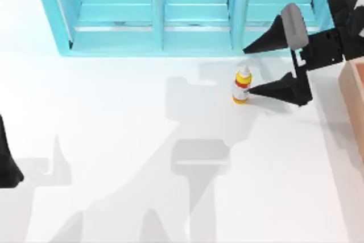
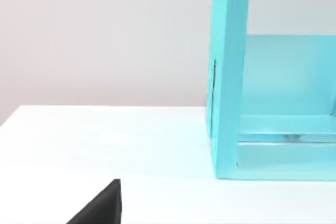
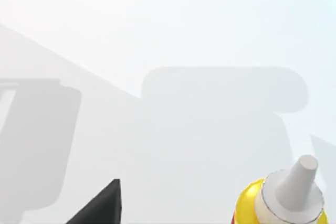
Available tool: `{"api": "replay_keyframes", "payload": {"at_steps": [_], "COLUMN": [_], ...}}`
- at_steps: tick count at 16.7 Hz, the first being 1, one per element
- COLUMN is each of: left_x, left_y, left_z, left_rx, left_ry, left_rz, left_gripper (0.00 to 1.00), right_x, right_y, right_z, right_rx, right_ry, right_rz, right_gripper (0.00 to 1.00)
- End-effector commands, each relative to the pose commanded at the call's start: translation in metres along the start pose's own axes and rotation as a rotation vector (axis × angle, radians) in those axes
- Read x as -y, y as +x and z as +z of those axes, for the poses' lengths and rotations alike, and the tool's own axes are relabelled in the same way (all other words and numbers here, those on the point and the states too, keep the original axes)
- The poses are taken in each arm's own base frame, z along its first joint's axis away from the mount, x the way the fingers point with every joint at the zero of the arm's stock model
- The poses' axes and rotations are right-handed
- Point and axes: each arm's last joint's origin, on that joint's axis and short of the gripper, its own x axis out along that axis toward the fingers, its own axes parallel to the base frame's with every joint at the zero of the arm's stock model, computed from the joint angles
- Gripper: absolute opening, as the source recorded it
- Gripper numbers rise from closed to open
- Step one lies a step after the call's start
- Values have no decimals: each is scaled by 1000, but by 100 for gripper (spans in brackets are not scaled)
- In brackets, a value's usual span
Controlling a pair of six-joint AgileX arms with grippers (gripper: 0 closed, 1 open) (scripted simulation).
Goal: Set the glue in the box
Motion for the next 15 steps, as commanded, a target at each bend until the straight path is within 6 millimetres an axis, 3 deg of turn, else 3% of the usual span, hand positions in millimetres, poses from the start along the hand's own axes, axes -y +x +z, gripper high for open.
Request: {"api": "replay_keyframes", "payload": {"at_steps": [7,13,15], "left_x": [0,0,0], "left_y": [0,0,0], "left_z": [0,0,0], "left_rx": [0,0,0], "left_ry": [0,0,0], "left_rz": [0,0,0], "left_gripper": [100,100,100], "right_x": [5,4,4], "right_y": [48,53,53], "right_z": [-35,-40,-40], "right_rx": [2,2,2], "right_ry": [-1,-2,-2], "right_rz": [-6,-7,-7], "right_gripper": [100,100,85]}}
